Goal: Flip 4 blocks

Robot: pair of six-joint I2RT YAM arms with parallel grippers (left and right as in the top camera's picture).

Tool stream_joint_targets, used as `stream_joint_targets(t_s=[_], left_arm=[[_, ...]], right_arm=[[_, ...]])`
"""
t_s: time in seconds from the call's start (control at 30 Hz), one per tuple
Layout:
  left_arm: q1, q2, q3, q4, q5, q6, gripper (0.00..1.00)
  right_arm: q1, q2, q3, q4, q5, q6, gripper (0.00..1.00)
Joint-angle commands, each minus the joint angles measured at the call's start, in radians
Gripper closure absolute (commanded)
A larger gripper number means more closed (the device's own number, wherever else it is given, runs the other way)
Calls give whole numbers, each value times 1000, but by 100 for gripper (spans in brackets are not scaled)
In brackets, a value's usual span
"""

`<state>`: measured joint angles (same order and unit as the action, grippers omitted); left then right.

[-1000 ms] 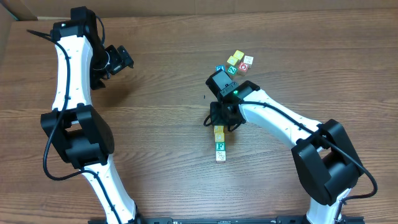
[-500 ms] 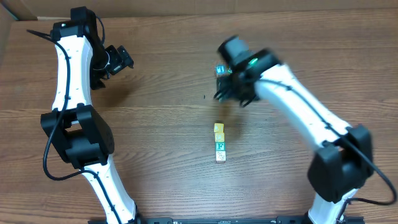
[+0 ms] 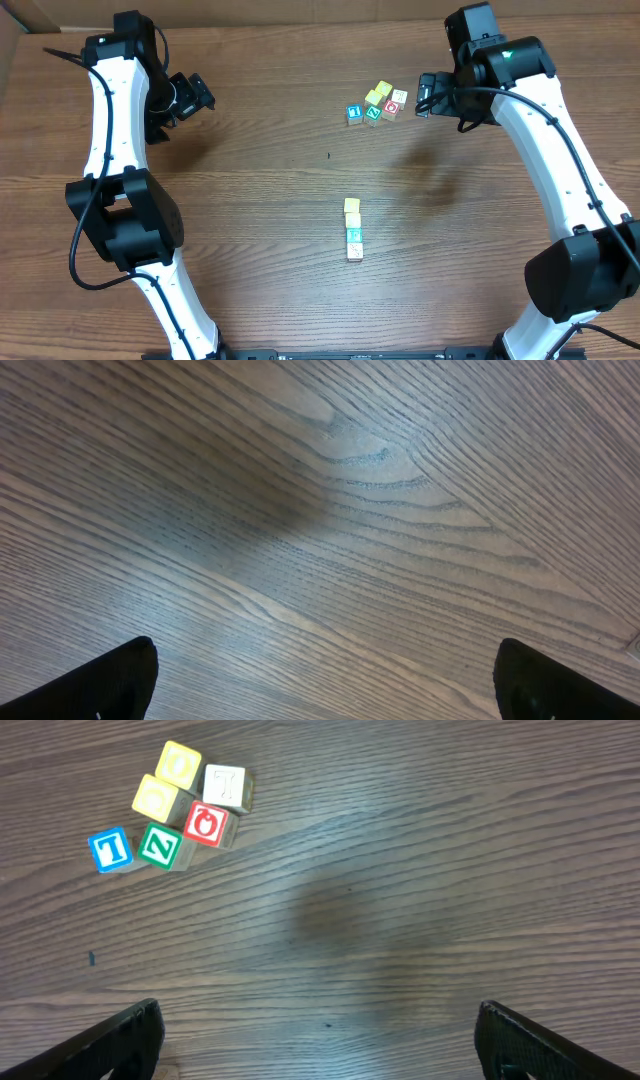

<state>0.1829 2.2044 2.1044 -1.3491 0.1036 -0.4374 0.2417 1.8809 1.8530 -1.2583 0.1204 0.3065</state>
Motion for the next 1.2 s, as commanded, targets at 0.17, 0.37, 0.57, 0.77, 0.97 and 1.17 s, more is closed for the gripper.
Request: stream_joint_targets(t_s=[0.17, 0.37, 0.57, 0.77, 0.97, 1.17], left_arm=[[-7, -9, -3, 1, -3, 8, 0], [-7, -9, -3, 1, -3, 8, 0], [-7, -9, -3, 0, -3, 8, 0], [-7, -9, -3, 0, -3, 8, 0], [-7, -9, -3, 0, -3, 8, 0], [-7, -9, -3, 0, -3, 8, 0]], right_arm=[[-8, -10, 11, 0, 13, -12, 0], [-27, -79, 11, 0, 13, -12, 0], [-35, -280, 11, 0, 13, -12, 0], [-34, -488, 11, -1, 13, -12, 0], [-35, -684, 11, 31, 60, -19, 0], [-36, -866, -39, 124, 71, -50, 0]])
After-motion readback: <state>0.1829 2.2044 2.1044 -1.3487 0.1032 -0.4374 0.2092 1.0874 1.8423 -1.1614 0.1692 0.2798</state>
